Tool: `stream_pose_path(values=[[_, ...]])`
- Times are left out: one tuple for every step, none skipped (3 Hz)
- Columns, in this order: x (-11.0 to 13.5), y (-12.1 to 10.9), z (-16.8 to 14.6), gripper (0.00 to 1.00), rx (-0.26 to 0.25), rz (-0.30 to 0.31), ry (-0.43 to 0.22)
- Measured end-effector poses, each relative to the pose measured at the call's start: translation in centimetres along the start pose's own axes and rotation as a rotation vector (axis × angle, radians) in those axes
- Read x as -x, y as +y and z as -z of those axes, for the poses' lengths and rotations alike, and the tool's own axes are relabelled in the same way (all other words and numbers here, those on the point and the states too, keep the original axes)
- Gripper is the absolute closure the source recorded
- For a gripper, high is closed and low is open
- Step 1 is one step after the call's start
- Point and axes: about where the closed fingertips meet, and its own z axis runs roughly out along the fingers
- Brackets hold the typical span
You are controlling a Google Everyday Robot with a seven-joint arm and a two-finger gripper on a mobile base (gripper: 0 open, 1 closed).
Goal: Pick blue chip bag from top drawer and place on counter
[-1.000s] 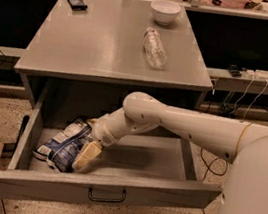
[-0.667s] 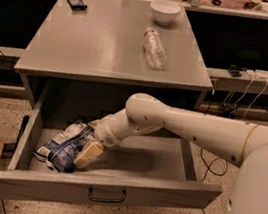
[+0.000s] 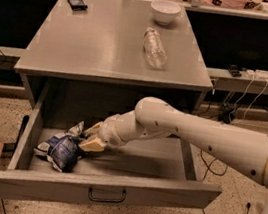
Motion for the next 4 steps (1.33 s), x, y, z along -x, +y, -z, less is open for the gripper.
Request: stream_pose_path(values=[[0.8,0.1,0.8,0.95,-0.022,-0.008,-0.044],[3.1,0.1,4.2,1.00,-0.067,0.005,-0.114],[6.6,0.1,10.5,1.00,-0.142,0.082,-0.152],[11.0,-0.5,17.3,1.00,-0.207,0.202,-0.168]])
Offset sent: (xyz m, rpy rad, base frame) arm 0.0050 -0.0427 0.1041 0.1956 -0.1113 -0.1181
